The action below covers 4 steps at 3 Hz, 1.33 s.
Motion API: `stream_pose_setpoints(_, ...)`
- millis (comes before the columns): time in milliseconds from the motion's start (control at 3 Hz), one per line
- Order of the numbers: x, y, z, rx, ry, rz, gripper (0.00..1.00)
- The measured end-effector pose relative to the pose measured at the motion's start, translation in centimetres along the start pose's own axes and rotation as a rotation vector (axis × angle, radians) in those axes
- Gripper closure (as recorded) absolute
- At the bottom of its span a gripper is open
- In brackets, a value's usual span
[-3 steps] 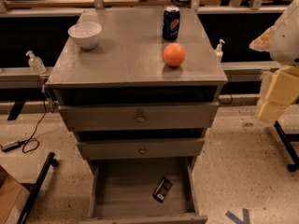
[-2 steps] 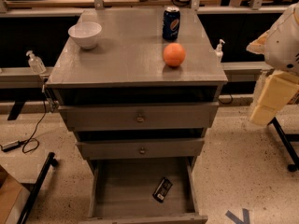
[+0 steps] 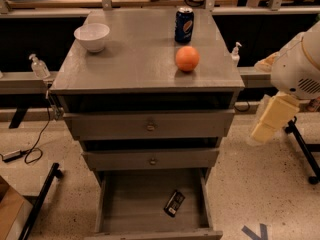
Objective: Pick rxbar chocolate from bottom drawer and place on counter
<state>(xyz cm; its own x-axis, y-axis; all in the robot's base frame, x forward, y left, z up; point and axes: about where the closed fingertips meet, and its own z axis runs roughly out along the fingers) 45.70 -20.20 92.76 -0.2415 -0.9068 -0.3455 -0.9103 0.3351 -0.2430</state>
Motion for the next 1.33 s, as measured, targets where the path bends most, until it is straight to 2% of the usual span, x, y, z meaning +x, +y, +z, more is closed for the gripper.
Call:
stream_pose_setpoints(333, 0.4, -0.4, 2.2, -0.073, -0.138, 0.004, 0.00)
stream_pose_setpoints(667, 0.9, -0.3, 4.4, -0.173, -0.304, 0.010, 0.00)
stream_pose_setpoints(1000, 2.2, 0.2, 6.3, -0.245, -0.413, -0.042, 0.00)
stream_pose_setpoints(1333, 2.1, 0.3, 6.6, -0.247, -0.416, -0.058, 0.00)
